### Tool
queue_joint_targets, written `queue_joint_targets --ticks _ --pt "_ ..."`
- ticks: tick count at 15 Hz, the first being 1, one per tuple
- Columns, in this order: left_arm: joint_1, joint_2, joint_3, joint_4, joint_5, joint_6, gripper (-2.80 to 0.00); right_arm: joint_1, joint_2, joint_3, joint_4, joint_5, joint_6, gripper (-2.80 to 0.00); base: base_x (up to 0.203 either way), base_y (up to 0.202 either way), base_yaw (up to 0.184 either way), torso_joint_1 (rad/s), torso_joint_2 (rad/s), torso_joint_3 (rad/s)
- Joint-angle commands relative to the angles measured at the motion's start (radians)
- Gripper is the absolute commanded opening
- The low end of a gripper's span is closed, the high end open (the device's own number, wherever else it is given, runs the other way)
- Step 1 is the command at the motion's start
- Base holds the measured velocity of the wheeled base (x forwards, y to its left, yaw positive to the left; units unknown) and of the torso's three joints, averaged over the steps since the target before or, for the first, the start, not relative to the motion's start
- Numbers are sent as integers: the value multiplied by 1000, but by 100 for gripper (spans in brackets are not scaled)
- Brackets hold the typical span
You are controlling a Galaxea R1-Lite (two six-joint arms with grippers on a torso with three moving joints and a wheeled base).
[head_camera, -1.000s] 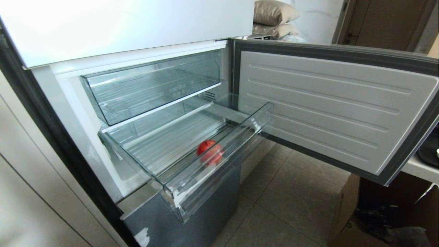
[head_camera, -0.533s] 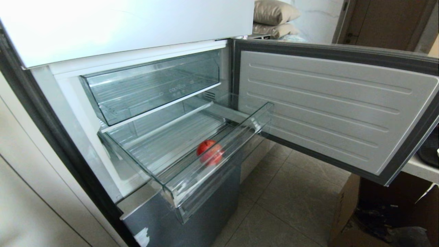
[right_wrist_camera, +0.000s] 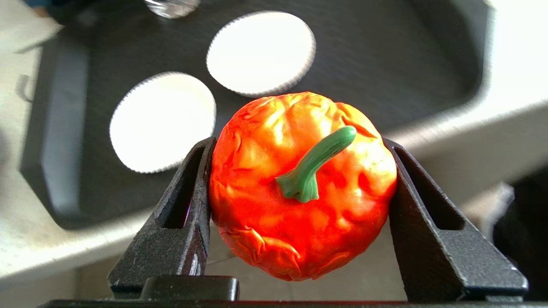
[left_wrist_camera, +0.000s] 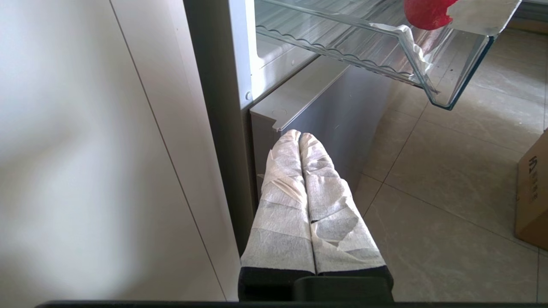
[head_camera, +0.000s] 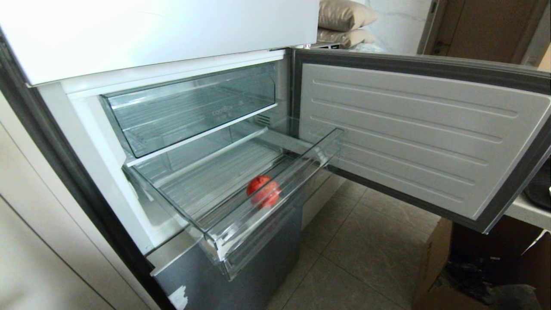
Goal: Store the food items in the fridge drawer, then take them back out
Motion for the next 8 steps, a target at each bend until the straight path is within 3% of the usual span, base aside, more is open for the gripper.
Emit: queue_joint_targets --ticks 1,8 --pt "0 0 0 0 0 0 -280 -11 89 -65 -2 26 0 -280 0 0 0 0 0 0" --pt "0 0 0 0 0 0 -280 -18 319 -398 7 30 -11 -280 0 0 0 0 0 0"
